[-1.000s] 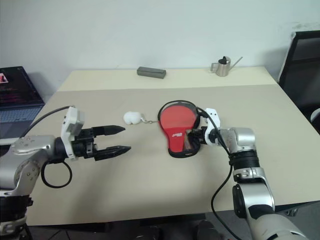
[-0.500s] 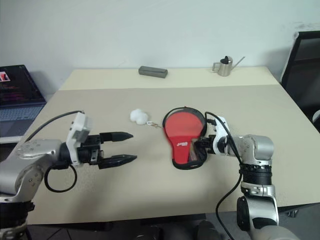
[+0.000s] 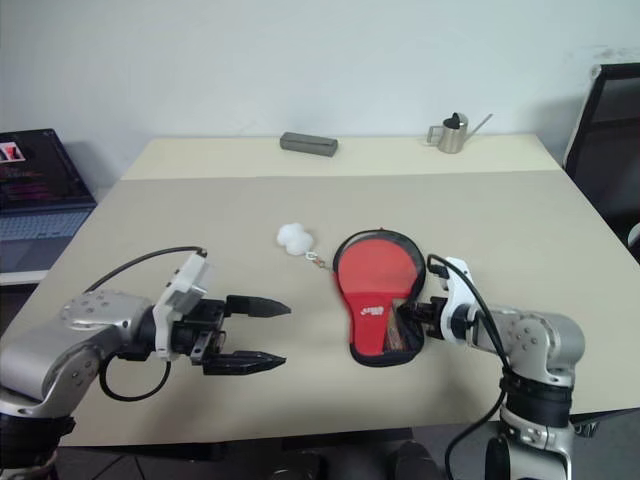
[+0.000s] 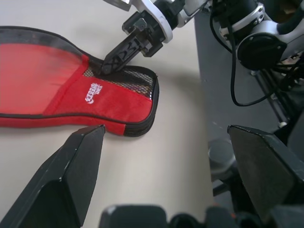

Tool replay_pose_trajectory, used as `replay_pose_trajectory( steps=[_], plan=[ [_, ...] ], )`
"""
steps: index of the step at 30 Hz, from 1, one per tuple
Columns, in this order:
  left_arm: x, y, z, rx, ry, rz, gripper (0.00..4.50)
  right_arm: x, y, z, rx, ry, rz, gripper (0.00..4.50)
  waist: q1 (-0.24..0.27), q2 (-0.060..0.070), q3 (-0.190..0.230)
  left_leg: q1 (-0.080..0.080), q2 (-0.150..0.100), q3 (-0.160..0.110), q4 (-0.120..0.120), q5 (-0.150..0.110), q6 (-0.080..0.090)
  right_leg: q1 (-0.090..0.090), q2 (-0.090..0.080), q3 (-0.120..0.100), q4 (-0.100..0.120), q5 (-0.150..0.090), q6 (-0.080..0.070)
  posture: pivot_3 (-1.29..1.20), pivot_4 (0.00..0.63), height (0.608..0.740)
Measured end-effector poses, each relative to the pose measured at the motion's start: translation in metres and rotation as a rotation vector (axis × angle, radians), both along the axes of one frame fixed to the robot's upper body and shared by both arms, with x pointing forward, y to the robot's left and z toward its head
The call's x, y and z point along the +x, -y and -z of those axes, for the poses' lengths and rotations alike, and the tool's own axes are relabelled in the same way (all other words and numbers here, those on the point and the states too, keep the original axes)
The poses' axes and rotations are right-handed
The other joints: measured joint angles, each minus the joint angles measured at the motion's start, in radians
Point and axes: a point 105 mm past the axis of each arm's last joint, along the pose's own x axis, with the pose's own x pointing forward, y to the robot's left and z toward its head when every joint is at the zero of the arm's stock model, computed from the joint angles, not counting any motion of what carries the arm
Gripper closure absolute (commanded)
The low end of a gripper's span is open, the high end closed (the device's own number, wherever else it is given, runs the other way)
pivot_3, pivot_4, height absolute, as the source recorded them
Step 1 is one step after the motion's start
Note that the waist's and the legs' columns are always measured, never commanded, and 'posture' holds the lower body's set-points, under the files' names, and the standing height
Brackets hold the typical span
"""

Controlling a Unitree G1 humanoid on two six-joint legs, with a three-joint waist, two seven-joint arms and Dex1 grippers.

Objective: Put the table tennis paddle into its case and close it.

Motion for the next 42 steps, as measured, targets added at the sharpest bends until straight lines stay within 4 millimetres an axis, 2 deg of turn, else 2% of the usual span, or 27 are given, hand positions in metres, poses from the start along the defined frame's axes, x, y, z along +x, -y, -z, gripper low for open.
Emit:
replay_pose_trajectory(
  steps=[6, 18, 29, 32, 38, 42],
  plan=[
    [-0.005, 0.007, 0.002, -0.005, -0.021, 0.046, 0.00, -0.029, 0.000, 0.009, 0.013, -0.016, -0.019, 4.48, 0.000, 0.000, 0.000, 0.001, 0.000, 0.000, 0.000, 0.000, 0.000, 0.002, 0.000, 0.000, 0.000, 0.000, 0.000, 0.00, 0.150, 0.740],
    [-0.011, 0.018, 0.007, -0.005, -0.062, 0.123, 0.00, -0.065, 0.013, 0.011, -0.013, -0.117, -0.007, 4.48, 0.009, 0.000, 0.000, 0.001, 0.000, 0.000, 0.000, 0.000, 0.001, 0.004, 0.000, -0.001, -0.004, -0.001, 0.000, 0.00, 0.150, 0.740],
    [-0.009, 0.020, 0.005, -0.013, -0.044, 0.130, 0.00, -0.065, -0.008, 0.011, 0.041, -0.209, 0.065, 4.48, -0.001, 0.000, 0.000, 0.002, 0.004, 0.000, 0.000, 0.000, 0.001, 0.004, 0.004, 0.000, -0.004, -0.001, 0.000, 0.00, 0.150, 0.740],
    [-0.009, 0.020, 0.007, -0.014, -0.050, 0.125, 0.00, -0.065, -0.013, 0.012, 0.057, -0.213, 0.069, 3.76, -0.003, 0.000, 0.000, 0.002, 0.006, 0.000, 0.000, 0.000, 0.001, 0.004, 0.006, 0.001, -0.004, -0.001, -0.001, 0.00, 0.150, 0.740],
    [-0.009, 0.018, 0.010, -0.013, -0.055, 0.104, 0.00, -0.064, -0.019, 0.007, 0.097, -0.200, 0.067, 1.79, -0.002, 0.000, 0.000, 0.002, 0.007, 0.000, 0.000, 0.000, 0.001, 0.004, 0.007, 0.001, -0.004, -0.001, -0.002, 0.00, 0.150, 0.740],
    [-0.009, 0.018, 0.010, -0.014, -0.054, 0.099, 0.00, -0.065, -0.013, 0.004, 0.076, -0.182, 0.054, 1.79, 0.004, 0.000, 0.000, 0.002, 0.006, 0.000, 0.000, 0.000, 0.001, 0.004, 0.007, 0.001, -0.004, -0.001, -0.002, 0.00, 0.150, 0.740]
  ],
)
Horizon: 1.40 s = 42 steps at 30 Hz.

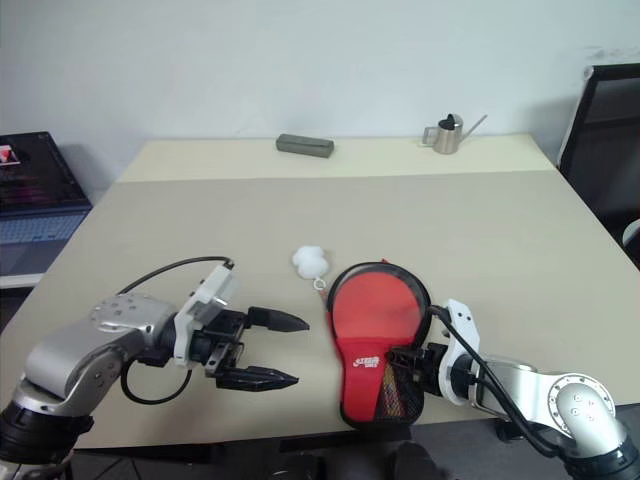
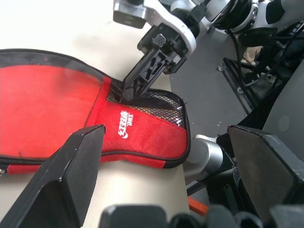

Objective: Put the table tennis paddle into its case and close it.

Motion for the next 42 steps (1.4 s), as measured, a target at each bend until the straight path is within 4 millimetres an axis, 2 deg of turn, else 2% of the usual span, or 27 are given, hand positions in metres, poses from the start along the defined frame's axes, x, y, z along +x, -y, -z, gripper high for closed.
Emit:
replay_pose_trajectory(
  steps=[2, 6, 9, 12, 13, 19, 22, 26, 31, 36, 42],
  plan=[
    [0.000, 0.000, 0.000, 0.000, 0.002, -0.002, 0.00, 0.000, 0.008, -0.001, -0.029, 0.011, -0.011, 1.79, 0.002, 0.000, 0.000, 0.000, 0.000, 0.000, 0.000, 0.000, 0.000, 0.000, 0.000, 0.000, 0.000, 0.000, 0.000, 0.00, 0.150, 0.740],
    [0.001, 0.000, -0.001, -0.005, 0.015, -0.006, 0.00, 0.013, 0.034, -0.009, -0.094, 0.079, 0.026, 1.79, 0.007, 0.000, 0.000, 0.000, 0.000, 0.001, 0.000, 0.000, 0.000, 0.000, 0.000, 0.000, 0.000, 0.000, 0.000, 0.00, 0.150, 0.740],
    [0.003, 0.000, -0.001, -0.008, 0.022, -0.020, 0.00, 0.016, 0.040, -0.017, -0.098, 0.140, -0.045, 1.20, 0.008, 0.000, 0.000, 0.000, 0.000, 0.001, 0.000, 0.000, 0.000, 0.000, 0.000, 0.000, 0.000, 0.000, 0.000, 0.00, 0.150, 0.740],
    [0.009, -0.003, 0.000, -0.009, 0.027, -0.057, 0.00, 0.015, 0.042, -0.030, -0.070, 0.207, -0.133, 0.20, 0.011, 0.000, 0.000, 0.000, 0.000, 0.001, 0.000, 0.000, 0.000, 0.000, 0.000, 0.000, -0.001, 0.000, 0.000, 0.00, 0.150, 0.740],
    [0.011, -0.005, -0.001, -0.008, 0.036, -0.072, 0.00, 0.016, 0.044, -0.035, -0.063, 0.234, -0.158, 0.04, 0.012, 0.000, 0.000, 0.000, 0.000, 0.001, 0.000, 0.000, 0.000, 0.000, 0.000, 0.000, -0.001, 0.000, 0.000, 0.00, 0.150, 0.740],
    [0.019, -0.011, -0.009, -0.023, 0.088, -0.144, 0.00, 0.022, 0.040, -0.068, -0.005, 0.450, -0.300, 0.04, 0.014, 0.000, 0.000, -0.001, 0.001, 0.001, 0.000, 0.000, 0.000, 0.000, 0.000, -0.001, -0.001, 0.000, 0.000, 0.00, 0.150, 0.740],
    [0.022, -0.013, -0.011, -0.030, 0.102, -0.176, 0.00, 0.021, 0.032, -0.075, -0.016, 0.532, -0.390, 0.04, 0.014, 0.000, 0.000, -0.001, 0.001, 0.001, 0.000, 0.000, 0.000, 0.000, 0.000, -0.001, -0.002, 0.000, 0.000, 0.00, 0.150, 0.740],
    [0.028, -0.021, -0.014, -0.033, 0.130, -0.254, 0.00, 0.024, 0.023, -0.078, -0.080, 0.645, -0.493, 0.04, 0.014, 0.000, 0.000, -0.001, 0.001, 0.001, 0.000, 0.000, 0.000, 0.000, 0.000, -0.001, -0.002, 0.000, 0.000, 0.00, 0.150, 0.740],
    [0.038, -0.033, -0.014, -0.018, 0.183, -0.369, 0.00, 0.048, 0.016, -0.081, -0.216, 0.843, -0.521, 0.04, 0.016, 0.000, 0.000, -0.001, 0.002, 0.001, 0.000, 0.000, -0.001, 0.000, 0.001, -0.001, -0.005, 0.002, -0.001, 0.00, 0.150, 0.740],
    [0.052, -0.047, -0.014, -0.007, 0.225, -0.494, 0.00, 0.058, 0.001, -0.078, -0.213, 0.927, -0.583, 0.04, 0.016, 0.000, 0.000, -0.002, 0.004, 0.001, 0.000, -0.001, -0.002, 0.000, 0.002, -0.001, -0.009, 0.004, -0.001, 0.00, 0.150, 0.740],
    [0.055, -0.057, -0.018, -0.012, 0.260, -0.571, 0.00, 0.056, -0.018, -0.067, -0.117, 0.939, -0.694, 0.04, 0.014, 0.000, 0.000, -0.002, 0.005, 0.001, 0.000, -0.002, -0.003, 0.000, 0.003, -0.001, -0.009, 0.004, -0.002, 0.00, 0.150, 0.740]
  ],
)
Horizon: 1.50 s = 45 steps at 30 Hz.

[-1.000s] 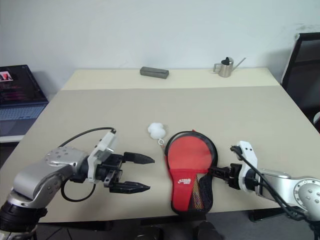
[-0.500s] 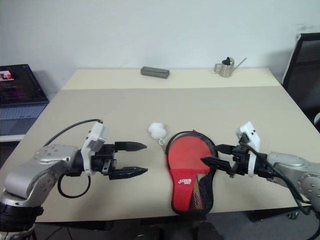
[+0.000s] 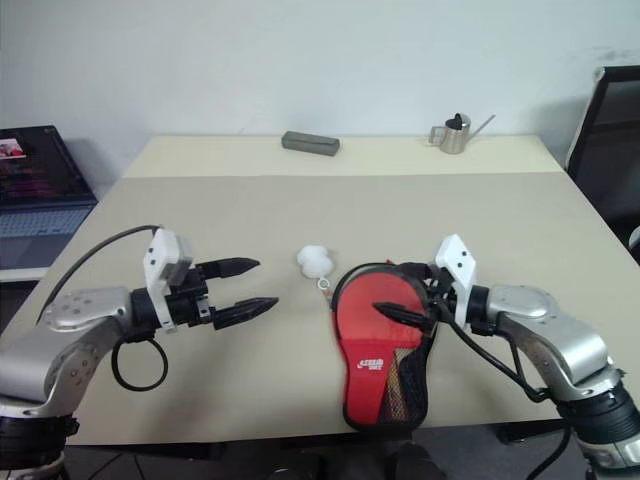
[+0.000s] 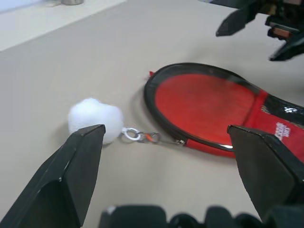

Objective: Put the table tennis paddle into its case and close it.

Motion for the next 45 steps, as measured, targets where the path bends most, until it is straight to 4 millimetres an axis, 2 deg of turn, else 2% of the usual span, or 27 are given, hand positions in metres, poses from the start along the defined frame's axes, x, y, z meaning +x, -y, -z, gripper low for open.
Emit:
replay_pose_trajectory(
  steps=[4, 13, 20, 29, 45],
  plan=[
    [-0.001, -0.009, -0.002, -0.005, 0.008, -0.045, 0.00, 0.002, -0.006, 0.008, -0.001, -0.032, -0.058, 0.04, 0.001, 0.000, 0.000, 0.000, 0.001, 0.000, 0.000, 0.000, 0.000, 0.000, 0.001, -0.001, 0.000, 0.000, -0.001, 0.00, 0.150, 0.740],
    [-0.009, -0.021, -0.005, 0.008, 0.007, -0.109, 0.00, 0.007, -0.017, 0.009, 0.025, -0.056, -0.132, 0.04, 0.001, 0.000, 0.000, 0.001, 0.001, 0.000, 0.000, 0.000, -0.001, 0.000, 0.001, 0.000, 0.001, 0.000, -0.001, 0.00, 0.150, 0.740],
    [-0.020, -0.026, -0.009, 0.011, 0.019, -0.145, 0.00, 0.011, -0.029, -0.002, 0.041, -0.016, -0.160, 0.04, 0.001, 0.000, 0.000, 0.001, 0.001, 0.000, 0.000, -0.001, -0.001, 0.000, 0.001, 0.000, 0.000, 0.001, -0.001, 0.00, 0.150, 0.740],
    [-0.027, -0.032, -0.010, 0.011, 0.013, -0.178, 0.00, 0.013, -0.033, -0.003, 0.057, -0.026, -0.176, 0.04, 0.001, 0.000, 0.000, 0.001, 0.002, 0.000, 0.000, -0.001, -0.002, 0.000, 0.001, 0.000, 0.001, 0.001, -0.001, 0.00, 0.150, 0.740],
    [-0.024, -0.029, -0.017, 0.008, 0.036, -0.172, 0.00, 0.011, -0.034, 0.000, 0.063, -0.035, -0.183, 0.04, 0.001, 0.000, 0.000, 0.001, 0.002, 0.001, 0.000, -0.001, -0.002, 0.000, 0.001, 0.000, 0.001, 0.001, -0.001, 0.00, 0.150, 0.740]
  ],
)
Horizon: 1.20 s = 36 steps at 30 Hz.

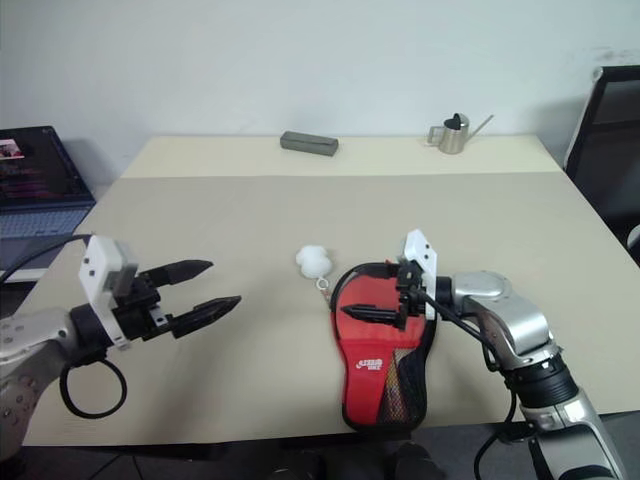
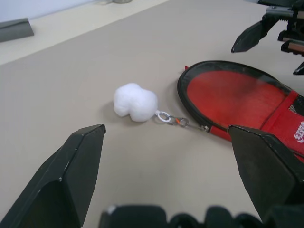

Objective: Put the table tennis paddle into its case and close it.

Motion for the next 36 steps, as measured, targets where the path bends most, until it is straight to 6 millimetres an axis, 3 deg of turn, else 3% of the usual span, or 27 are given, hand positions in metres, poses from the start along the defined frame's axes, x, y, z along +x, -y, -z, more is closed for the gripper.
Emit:
replay_pose_trajectory(
  steps=[18, 29, 36],
  plan=[
    [0.005, 0.010, -0.001, 0.003, 0.002, 0.038, 0.00, -0.007, 0.001, 0.002, 0.013, 0.010, -0.054, 0.04, 0.000, 0.000, 0.000, 0.000, 0.000, 0.000, 0.000, 0.000, 0.000, 0.000, 0.000, 0.000, 0.000, 0.000, 0.000, 0.00, 0.150, 0.740],
    [0.031, 0.004, 0.000, 0.056, 0.034, -0.035, 0.00, -0.002, -0.010, 0.022, 0.004, -0.007, -0.065, 0.04, 0.000, 0.000, 0.000, 0.001, 0.000, 0.001, 0.000, 0.000, 0.000, 0.000, 0.001, 0.000, 0.001, 0.000, -0.001, 0.00, 0.150, 0.740],
    [0.052, 0.005, 0.003, 0.074, 0.045, -0.058, 0.00, 0.013, -0.017, 0.044, -0.028, 0.013, -0.009, 0.04, -0.001, 0.000, 0.000, 0.001, 0.000, 0.001, 0.000, 0.000, -0.001, 0.000, 0.001, 0.000, 0.001, 0.001, -0.001, 0.00, 0.150, 0.740]
  ],
)
